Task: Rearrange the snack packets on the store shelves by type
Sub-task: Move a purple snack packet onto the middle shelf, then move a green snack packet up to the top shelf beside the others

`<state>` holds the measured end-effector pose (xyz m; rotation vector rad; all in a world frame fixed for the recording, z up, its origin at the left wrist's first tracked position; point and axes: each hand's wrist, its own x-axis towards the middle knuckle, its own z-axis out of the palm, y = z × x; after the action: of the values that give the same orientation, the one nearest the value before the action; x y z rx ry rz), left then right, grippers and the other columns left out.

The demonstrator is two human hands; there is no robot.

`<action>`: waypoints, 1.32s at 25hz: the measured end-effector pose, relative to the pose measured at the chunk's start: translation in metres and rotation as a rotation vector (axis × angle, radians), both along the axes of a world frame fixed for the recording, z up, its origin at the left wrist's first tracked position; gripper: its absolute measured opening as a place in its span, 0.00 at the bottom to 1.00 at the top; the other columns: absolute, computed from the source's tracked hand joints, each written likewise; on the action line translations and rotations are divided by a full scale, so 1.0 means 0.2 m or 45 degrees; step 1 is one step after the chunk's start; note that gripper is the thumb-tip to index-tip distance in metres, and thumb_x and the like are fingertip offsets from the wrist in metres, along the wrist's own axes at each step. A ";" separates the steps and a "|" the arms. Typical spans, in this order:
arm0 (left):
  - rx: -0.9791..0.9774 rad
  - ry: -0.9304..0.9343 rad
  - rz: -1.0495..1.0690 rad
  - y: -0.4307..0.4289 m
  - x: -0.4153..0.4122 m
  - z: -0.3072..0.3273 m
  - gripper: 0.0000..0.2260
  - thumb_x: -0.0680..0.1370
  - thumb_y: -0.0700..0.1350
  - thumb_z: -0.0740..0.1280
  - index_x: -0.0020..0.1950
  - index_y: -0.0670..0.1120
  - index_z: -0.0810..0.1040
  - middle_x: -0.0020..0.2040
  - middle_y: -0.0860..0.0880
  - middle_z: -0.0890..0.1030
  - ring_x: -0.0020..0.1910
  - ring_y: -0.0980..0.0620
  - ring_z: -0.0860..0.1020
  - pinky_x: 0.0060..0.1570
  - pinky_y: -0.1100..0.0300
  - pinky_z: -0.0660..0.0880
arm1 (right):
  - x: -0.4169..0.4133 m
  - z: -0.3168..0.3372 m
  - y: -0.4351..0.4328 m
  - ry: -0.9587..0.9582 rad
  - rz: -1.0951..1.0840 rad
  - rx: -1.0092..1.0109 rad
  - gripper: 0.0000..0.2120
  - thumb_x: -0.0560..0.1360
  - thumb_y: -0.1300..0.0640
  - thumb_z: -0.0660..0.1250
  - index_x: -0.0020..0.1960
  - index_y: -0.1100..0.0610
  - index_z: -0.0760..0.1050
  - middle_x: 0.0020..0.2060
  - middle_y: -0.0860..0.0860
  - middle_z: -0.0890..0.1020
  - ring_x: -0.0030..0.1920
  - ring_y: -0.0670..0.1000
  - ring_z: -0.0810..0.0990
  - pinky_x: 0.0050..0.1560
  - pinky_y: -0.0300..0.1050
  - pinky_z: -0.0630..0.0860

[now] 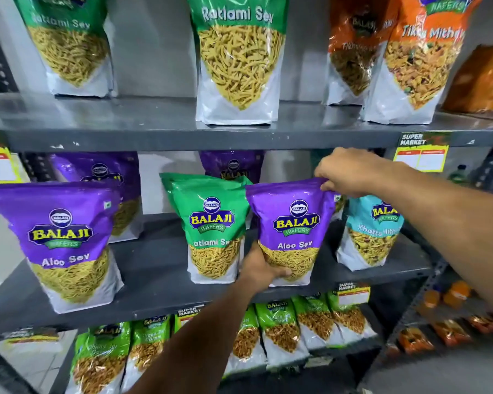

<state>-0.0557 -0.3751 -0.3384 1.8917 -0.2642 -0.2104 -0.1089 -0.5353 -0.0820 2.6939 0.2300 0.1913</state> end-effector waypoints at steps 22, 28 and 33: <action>0.200 -0.071 0.196 0.87 -0.01 -0.04 0.58 0.55 0.43 0.85 0.76 0.47 0.52 0.68 0.58 0.61 0.68 0.57 0.61 0.64 0.62 0.65 | 0.29 -0.13 0.43 0.185 0.161 0.595 0.33 0.72 0.44 0.67 0.72 0.55 0.62 0.68 0.54 0.73 0.65 0.55 0.73 0.64 0.44 0.68; -0.007 0.070 0.040 0.83 0.21 -0.10 0.39 0.54 0.37 0.84 0.58 0.55 0.69 0.57 0.52 0.80 0.59 0.50 0.79 0.61 0.51 0.77 | 0.39 -0.16 0.58 0.195 0.105 0.542 0.22 0.74 0.51 0.66 0.66 0.53 0.70 0.66 0.55 0.74 0.64 0.57 0.72 0.59 0.43 0.68; 0.048 0.078 0.186 0.88 0.14 -0.12 0.34 0.50 0.47 0.84 0.50 0.58 0.72 0.54 0.53 0.83 0.54 0.52 0.81 0.60 0.46 0.77 | 0.31 -0.17 0.66 -0.003 0.194 0.550 0.14 0.74 0.52 0.66 0.59 0.48 0.76 0.59 0.53 0.80 0.58 0.58 0.77 0.55 0.48 0.74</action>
<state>-0.0276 -0.1987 -0.3617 1.9296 -0.0804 -0.1751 -0.0472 -0.4025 -0.1161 3.1036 0.4386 0.3221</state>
